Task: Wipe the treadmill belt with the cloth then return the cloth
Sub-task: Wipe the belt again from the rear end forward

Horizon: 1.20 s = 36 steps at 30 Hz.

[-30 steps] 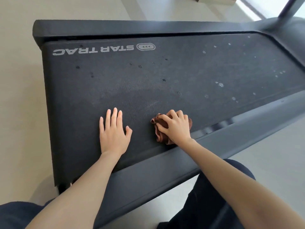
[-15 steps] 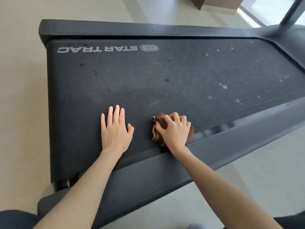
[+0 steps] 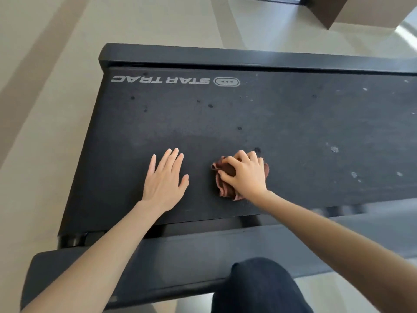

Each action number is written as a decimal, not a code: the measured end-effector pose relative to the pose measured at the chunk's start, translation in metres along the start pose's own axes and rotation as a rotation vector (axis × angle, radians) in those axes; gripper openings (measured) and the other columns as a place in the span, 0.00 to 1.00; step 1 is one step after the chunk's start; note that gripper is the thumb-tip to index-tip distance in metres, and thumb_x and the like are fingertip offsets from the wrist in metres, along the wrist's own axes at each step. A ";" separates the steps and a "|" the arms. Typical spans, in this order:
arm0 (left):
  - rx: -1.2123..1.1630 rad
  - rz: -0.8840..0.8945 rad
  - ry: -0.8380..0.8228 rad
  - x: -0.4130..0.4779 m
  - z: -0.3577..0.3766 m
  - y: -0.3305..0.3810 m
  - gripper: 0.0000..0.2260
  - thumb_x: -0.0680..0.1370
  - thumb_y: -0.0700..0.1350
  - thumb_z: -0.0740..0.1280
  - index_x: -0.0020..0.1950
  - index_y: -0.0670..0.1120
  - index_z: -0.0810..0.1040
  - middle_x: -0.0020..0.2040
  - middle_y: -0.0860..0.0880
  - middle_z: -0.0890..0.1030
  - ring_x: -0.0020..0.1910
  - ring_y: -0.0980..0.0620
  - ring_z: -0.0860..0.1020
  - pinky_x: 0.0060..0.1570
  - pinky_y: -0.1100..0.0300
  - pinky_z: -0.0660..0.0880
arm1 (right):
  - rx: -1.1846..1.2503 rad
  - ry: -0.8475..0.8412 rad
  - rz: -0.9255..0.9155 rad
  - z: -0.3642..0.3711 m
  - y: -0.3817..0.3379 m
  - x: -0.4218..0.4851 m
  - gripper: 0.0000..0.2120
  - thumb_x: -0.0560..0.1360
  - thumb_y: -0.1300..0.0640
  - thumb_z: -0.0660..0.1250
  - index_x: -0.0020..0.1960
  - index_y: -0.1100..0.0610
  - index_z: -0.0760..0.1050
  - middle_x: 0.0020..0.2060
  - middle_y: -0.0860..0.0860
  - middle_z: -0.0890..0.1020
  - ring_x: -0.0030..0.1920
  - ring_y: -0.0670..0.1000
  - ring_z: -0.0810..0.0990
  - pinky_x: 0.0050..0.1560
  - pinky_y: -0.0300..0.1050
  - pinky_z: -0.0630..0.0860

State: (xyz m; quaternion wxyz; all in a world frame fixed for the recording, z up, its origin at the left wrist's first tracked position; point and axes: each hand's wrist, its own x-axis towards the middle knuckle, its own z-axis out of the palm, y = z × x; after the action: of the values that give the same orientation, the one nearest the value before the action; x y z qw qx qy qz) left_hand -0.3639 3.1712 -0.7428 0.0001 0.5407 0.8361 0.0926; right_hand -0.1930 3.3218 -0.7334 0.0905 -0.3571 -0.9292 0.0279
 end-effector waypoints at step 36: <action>-0.013 0.276 -0.113 0.067 0.039 0.075 0.28 0.78 0.54 0.49 0.72 0.39 0.66 0.73 0.43 0.66 0.74 0.47 0.61 0.71 0.48 0.56 | 0.003 0.256 0.156 -0.008 0.083 -0.059 0.13 0.72 0.41 0.65 0.45 0.49 0.81 0.40 0.48 0.78 0.42 0.55 0.72 0.41 0.47 0.66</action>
State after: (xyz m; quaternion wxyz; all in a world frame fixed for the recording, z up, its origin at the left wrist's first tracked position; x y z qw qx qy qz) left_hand -0.3197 3.2681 -0.7631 0.0381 0.6548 0.7519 0.0666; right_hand -0.0937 3.3440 -0.7443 0.2064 -0.4287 -0.8795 -0.0096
